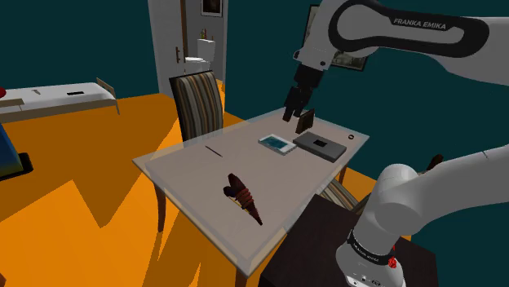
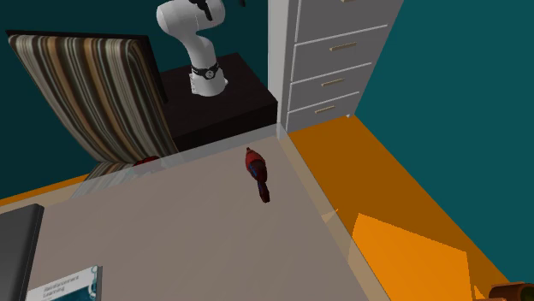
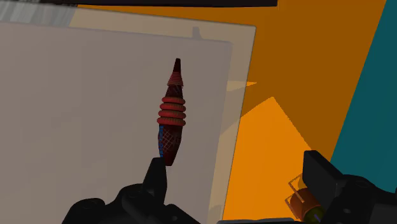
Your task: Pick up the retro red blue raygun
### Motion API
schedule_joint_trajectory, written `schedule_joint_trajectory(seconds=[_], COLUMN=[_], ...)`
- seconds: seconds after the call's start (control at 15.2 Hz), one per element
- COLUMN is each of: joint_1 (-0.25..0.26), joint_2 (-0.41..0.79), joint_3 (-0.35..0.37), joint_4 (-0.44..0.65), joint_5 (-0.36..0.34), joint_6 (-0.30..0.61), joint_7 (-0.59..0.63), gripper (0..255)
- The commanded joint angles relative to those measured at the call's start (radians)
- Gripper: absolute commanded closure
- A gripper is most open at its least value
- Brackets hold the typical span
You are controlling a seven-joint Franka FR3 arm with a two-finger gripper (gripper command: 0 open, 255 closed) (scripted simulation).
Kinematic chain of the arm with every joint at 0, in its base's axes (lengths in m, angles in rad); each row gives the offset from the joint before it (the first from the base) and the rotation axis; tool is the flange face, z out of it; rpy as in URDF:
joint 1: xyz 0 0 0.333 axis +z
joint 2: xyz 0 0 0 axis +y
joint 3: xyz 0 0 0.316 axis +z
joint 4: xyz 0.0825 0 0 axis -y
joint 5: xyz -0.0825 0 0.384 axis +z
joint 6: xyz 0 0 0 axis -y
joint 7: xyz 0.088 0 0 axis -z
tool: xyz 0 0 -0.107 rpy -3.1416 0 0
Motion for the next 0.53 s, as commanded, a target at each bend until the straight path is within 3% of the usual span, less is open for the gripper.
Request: schedule_joint_trajectory(seconds=[0.0, 0.46], joint_1=[0.000, -0.018], joint_2=[0.000, -0.007], joint_3=[0.000, 0.044], joint_4=[0.000, -0.250], joint_5=[0.000, 0.006], joint_6=[0.000, 0.297], joint_7=[0.000, 0.043], gripper=[0, 0])
